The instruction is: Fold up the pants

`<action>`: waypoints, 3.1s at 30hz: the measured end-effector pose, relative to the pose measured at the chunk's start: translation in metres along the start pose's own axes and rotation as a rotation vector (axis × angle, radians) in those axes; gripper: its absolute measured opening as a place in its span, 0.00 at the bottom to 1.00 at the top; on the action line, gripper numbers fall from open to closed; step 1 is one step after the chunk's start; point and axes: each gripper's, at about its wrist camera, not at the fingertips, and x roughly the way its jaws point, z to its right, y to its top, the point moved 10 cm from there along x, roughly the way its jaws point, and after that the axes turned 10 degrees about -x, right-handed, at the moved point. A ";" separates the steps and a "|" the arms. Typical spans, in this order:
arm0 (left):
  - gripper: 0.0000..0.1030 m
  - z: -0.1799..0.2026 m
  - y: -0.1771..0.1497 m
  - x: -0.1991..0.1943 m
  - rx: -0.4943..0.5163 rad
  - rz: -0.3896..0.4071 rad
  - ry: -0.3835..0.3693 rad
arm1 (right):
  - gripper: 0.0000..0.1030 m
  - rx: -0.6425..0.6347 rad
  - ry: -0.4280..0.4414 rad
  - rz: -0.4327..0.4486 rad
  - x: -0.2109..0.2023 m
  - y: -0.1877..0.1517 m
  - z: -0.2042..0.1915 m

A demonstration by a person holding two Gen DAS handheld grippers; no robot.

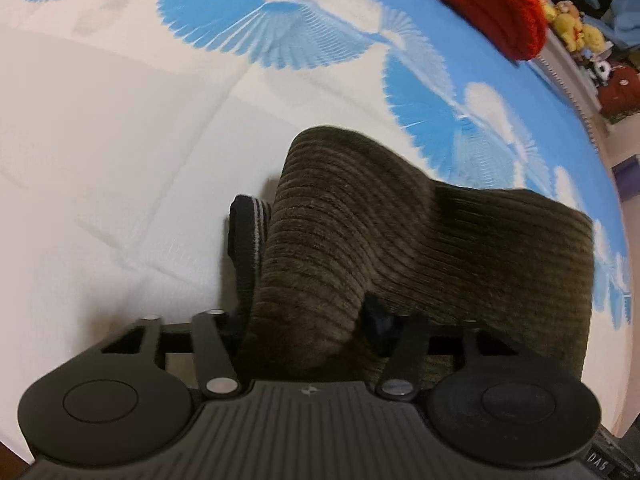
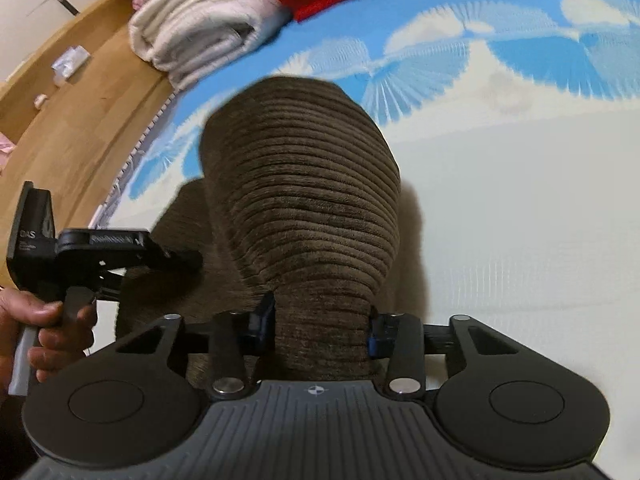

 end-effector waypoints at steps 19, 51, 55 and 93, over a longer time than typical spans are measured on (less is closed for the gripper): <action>0.55 0.212 -0.051 0.023 0.316 0.097 -0.021 | 0.55 0.039 -0.514 0.051 -0.197 0.058 0.213; 0.39 0.290 -0.095 0.074 0.712 0.140 0.026 | 0.48 -0.160 -0.488 0.041 -0.110 0.115 0.276; 0.39 0.294 -0.091 0.085 0.705 0.131 0.044 | 0.50 -0.125 -0.518 0.015 -0.087 0.120 0.292; 0.51 0.223 -0.105 0.075 0.453 -0.066 -0.032 | 0.47 0.156 -0.166 -0.280 -0.142 -0.030 0.251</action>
